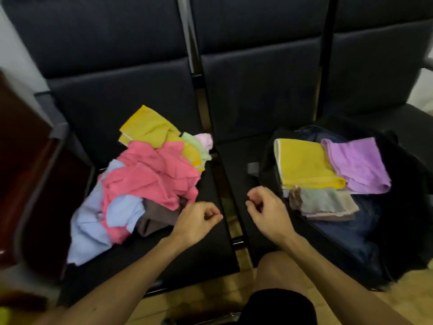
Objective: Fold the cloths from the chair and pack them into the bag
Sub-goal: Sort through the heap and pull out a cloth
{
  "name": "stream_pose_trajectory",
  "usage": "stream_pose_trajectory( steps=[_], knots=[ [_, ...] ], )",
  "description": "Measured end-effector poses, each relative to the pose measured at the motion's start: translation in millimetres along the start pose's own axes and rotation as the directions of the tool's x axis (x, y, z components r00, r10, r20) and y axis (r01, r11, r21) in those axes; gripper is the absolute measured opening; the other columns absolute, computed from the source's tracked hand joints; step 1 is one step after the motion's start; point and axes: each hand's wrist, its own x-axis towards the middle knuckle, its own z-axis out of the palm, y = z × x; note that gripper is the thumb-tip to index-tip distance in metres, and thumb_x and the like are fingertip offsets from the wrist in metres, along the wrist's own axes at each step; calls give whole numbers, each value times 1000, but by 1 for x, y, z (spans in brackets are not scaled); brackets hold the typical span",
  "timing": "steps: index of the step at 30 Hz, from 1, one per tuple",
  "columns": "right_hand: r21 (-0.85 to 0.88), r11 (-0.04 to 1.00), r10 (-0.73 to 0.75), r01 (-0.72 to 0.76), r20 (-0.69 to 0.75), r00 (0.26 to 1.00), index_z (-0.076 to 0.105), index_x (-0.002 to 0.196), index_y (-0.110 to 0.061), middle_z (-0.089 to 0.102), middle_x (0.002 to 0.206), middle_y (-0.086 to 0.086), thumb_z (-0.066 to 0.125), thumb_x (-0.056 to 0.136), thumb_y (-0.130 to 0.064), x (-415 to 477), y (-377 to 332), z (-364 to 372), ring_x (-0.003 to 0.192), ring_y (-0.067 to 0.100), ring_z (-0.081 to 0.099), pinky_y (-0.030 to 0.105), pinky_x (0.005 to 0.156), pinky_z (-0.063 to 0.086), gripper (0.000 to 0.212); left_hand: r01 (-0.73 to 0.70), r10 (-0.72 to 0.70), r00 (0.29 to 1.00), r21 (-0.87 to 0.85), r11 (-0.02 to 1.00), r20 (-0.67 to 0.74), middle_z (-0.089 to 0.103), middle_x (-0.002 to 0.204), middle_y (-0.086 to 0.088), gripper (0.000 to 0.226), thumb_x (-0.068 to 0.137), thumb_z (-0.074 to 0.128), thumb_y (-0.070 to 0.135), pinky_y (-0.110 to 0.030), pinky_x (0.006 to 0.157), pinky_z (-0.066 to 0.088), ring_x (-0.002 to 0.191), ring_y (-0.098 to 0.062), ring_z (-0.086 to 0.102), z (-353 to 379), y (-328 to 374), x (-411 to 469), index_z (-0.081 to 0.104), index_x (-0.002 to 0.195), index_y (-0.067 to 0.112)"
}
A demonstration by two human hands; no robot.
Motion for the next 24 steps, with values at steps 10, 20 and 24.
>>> stream_pose_trajectory(
  steps=[10,20,24],
  knots=[
    [-18,930,351,-368,350,869,63,104,-21,72,100,-1,73,85,-33,18,-80,162,99,21,68,30,82,51,24,199,-184,973,103,975,-142,70,89,3,7,88,66,23,-27,70,43,87,-17,64,-33,-126,-30,72,90,21],
    [166,773,492,-612,452,744,68,58,-17,64,56,-5,77,81,-24,25,-88,204,57,12,59,30,55,46,26,64,-12,985,304,950,-172,62,81,-4,43,49,89,6,-22,37,37,48,-20,58,-21,-151,-13,69,85,16],
    [345,705,424,-620,497,757,71,69,-9,67,60,-3,69,83,-4,36,-129,178,56,7,64,16,49,45,15,32,27,956,196,980,-291,65,96,-6,22,75,77,18,-33,54,53,69,-24,65,-32,-147,-13,69,95,14]
  ],
)
